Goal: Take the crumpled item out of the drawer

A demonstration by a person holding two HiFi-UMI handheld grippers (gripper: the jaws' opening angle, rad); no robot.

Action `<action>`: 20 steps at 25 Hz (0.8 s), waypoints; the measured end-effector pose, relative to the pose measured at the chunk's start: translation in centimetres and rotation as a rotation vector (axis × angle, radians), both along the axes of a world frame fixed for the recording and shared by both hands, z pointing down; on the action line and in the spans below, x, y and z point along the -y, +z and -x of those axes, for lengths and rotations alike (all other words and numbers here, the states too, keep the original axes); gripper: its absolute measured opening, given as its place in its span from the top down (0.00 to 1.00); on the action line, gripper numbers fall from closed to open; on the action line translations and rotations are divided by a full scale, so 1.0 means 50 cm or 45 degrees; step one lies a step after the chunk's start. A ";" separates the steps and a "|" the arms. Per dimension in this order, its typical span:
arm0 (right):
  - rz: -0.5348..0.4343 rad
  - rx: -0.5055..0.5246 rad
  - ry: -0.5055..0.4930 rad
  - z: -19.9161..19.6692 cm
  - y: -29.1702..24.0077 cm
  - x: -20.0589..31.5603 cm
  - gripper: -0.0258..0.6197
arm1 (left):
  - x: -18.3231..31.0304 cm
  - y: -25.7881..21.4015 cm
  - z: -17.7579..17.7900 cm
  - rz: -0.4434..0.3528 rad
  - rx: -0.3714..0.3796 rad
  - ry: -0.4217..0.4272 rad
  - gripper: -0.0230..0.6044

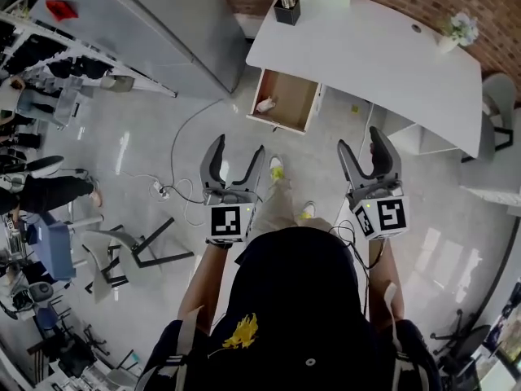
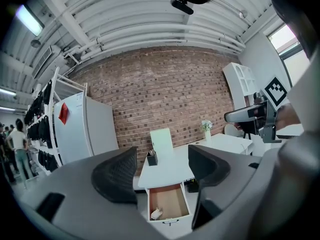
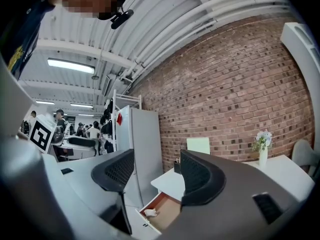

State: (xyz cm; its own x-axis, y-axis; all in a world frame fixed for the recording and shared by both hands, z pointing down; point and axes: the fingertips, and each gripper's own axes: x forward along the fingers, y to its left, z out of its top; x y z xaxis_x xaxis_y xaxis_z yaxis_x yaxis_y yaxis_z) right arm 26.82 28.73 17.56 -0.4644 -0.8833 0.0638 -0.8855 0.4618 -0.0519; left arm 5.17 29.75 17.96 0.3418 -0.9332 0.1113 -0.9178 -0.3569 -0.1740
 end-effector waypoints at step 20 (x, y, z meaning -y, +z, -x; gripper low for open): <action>0.142 -0.073 -0.026 0.191 0.046 0.314 0.48 | 0.385 0.068 0.154 0.030 -0.012 0.146 0.43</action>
